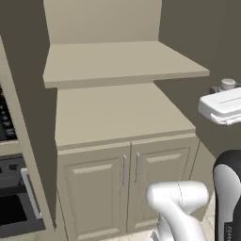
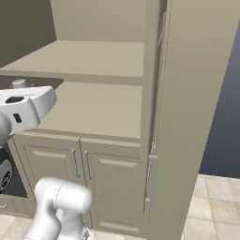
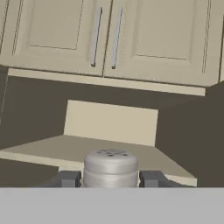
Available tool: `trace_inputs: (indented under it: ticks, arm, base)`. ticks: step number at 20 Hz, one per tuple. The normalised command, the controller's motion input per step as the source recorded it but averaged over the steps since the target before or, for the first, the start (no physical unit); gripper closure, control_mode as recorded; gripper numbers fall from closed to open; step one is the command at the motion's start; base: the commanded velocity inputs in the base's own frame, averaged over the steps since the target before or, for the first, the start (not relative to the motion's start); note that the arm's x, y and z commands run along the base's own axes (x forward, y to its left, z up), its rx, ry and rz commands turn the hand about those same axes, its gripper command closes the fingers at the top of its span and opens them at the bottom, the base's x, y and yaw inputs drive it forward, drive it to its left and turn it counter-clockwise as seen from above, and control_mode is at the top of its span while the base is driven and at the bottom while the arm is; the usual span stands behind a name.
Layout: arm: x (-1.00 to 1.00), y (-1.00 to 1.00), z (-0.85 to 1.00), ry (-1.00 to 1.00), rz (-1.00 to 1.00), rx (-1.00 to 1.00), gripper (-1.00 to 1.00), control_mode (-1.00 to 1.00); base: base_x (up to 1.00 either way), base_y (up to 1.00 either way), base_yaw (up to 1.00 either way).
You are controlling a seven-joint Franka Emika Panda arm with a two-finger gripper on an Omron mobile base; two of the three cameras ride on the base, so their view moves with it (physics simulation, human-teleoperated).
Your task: Retrieve the shaker from the cabinet and place it next the steak on a plate on the dining table.
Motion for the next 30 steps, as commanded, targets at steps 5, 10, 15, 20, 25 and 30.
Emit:
trace_inputs:
  ticks: [5, 10, 15, 20, 25, 30]
  arm:
    - [0.0, 0.0, 0.0, 0.0, 0.0, 0.0, 1.0, 1.0]
    - [0.0, 0.0, 0.0, 0.0, 0.0, 0.0, 1.0, 1.0]
    - [0.0, 0.0, 0.0, 0.0, 0.0, 0.0, 1.0, 1.0]
    - [0.0, 0.0, 0.0, 0.0, 0.0, 0.0, 1.0, 1.0]
    - [0.0, 0.0, 0.0, 0.0, 0.0, 0.0, 1.0, 1.0]
    - [0.0, 0.0, 0.0, 0.0, 0.0, 0.0, 1.0, 1.0]
  base:
    - [-1.0, 0.09, -0.03]
    - [-1.0, 0.26, 0.0]
    - [-1.0, 0.83, 0.19]
    - [-0.29, 0.15, 0.92]
    - [0.0, 0.0, 1.0]
    - [0.0, 0.0, 1.0]
